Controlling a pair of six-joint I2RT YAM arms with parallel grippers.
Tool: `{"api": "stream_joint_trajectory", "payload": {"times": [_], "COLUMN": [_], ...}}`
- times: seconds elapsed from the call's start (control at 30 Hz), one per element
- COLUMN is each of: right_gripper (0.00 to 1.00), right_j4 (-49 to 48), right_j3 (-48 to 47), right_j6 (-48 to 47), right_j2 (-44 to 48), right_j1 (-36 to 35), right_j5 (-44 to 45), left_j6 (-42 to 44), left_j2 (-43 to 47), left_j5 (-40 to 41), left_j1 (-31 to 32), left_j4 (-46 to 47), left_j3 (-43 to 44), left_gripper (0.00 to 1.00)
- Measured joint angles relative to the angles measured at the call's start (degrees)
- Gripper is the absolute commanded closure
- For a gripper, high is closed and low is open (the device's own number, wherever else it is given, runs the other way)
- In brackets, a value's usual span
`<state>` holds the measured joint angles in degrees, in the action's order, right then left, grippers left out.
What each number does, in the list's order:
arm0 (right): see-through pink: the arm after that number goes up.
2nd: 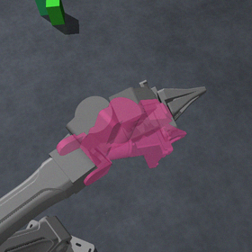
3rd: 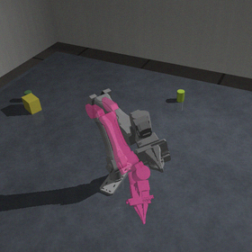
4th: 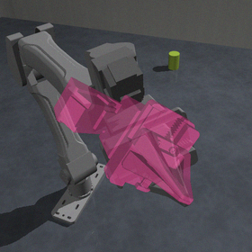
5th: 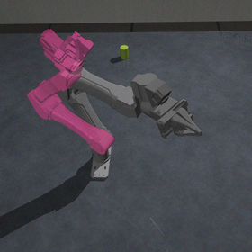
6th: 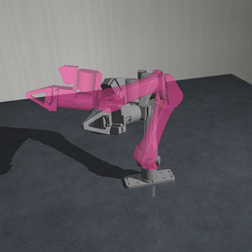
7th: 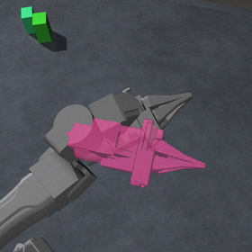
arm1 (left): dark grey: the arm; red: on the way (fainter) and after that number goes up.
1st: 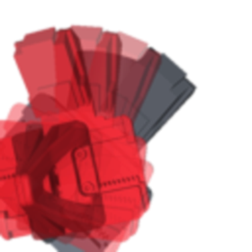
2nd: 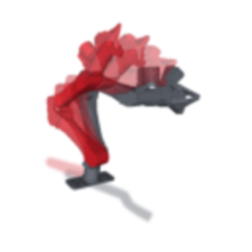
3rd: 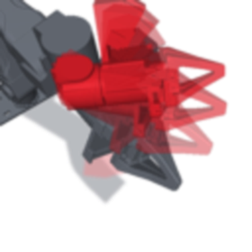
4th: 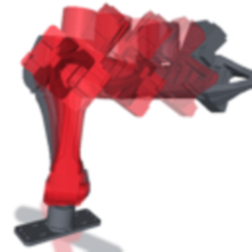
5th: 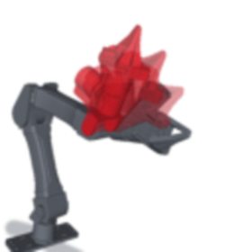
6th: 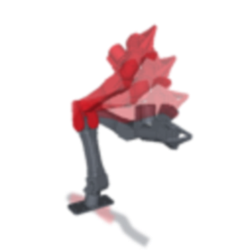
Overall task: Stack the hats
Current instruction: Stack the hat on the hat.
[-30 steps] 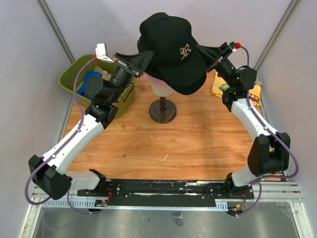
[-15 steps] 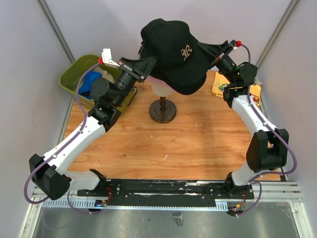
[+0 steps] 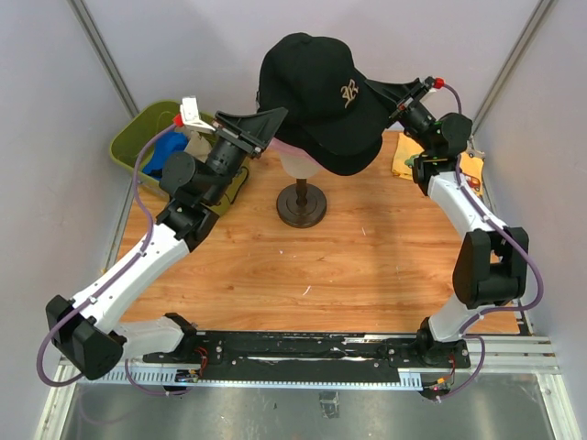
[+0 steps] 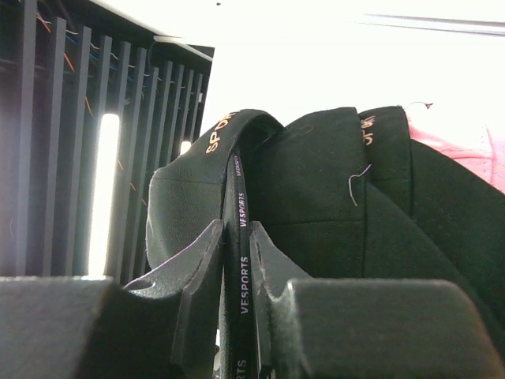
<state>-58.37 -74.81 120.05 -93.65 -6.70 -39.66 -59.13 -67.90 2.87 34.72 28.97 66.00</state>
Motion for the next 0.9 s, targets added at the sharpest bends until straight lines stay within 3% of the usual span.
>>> {"api": "stream_joint_trajectory", "payload": {"times": [0.67, 0.9], "right_gripper": [0.81, 0.80], "right_j4": [0.00, -0.04], "right_j3": [-0.57, -0.59], "right_j6": [0.00, 0.00], "right_j2": [-1.38, -1.79], "right_j1": [0.00, 0.02], "right_j5": [-2.21, -2.49], "left_j6": [-0.04, 0.61], "left_j2": [6.95, 9.73], "left_j5": [1.95, 6.95], "left_j1": [0.00, 0.02], "left_j4": [-1.53, -3.45], "left_j3": [-8.04, -9.51], "left_gripper": [0.48, 0.43]}}
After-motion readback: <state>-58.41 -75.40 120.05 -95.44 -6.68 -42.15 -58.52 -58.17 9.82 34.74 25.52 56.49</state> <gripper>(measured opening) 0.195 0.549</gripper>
